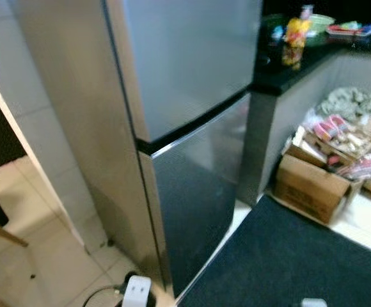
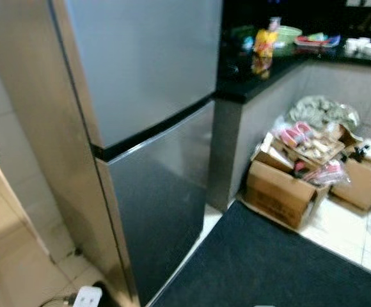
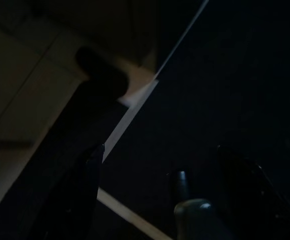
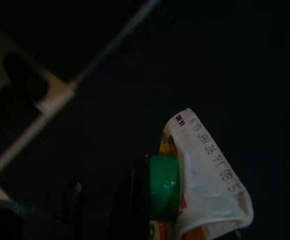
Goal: Restocking fridge
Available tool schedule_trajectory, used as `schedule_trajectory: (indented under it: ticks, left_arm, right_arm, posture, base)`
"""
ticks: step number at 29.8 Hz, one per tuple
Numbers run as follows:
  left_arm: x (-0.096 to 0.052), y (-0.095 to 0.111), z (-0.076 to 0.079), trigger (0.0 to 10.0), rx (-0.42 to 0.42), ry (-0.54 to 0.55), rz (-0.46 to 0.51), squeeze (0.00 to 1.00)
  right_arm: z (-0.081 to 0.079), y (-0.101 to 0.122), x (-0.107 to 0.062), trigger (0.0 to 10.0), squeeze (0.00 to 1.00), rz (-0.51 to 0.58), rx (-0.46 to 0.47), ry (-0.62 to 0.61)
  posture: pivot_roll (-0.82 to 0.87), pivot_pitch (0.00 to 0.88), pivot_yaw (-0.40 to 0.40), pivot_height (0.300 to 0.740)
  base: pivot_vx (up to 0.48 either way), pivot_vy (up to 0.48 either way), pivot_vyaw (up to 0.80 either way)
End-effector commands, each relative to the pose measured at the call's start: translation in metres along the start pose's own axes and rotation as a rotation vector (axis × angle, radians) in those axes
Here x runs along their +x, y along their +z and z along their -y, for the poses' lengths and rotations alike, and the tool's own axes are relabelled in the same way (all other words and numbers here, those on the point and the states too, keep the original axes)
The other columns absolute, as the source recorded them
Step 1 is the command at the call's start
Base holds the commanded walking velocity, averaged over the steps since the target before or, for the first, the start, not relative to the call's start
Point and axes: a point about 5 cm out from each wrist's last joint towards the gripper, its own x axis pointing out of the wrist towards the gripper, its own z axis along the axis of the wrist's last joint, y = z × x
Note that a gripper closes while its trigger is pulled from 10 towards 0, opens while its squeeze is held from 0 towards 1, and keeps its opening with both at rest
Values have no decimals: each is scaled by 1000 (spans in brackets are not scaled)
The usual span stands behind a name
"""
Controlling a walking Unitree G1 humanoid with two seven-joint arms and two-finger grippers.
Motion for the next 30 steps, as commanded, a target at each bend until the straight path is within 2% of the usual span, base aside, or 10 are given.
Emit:
schedule_trajectory:
  ticks: [1, 8, 30]
  left_arm:
    - [0, -1, 0, 10000, 7, -2, -11, 0]
    - [0, 0, 1, 10000, 10, -9, -7, 0]
    - [1, 5, 3, 10000, 19, -38, 26, 0]
  right_arm:
    - [5, -9, -3, 10000, 0, -24, 0, -14]
    - [6, -10, -4, 10000, 0, -23, 1, -16]
    - [6, -15, -5, 10000, 0, -27, 11, -24]
  posture:
    - [-33, 55, 60, 740]
    - [-33, 49, 62, 740]
    - [-40, 27, 77, 740]
  base:
    - [412, 0, 0]
    - [379, 0, 0]
    - [0, 0, 0]
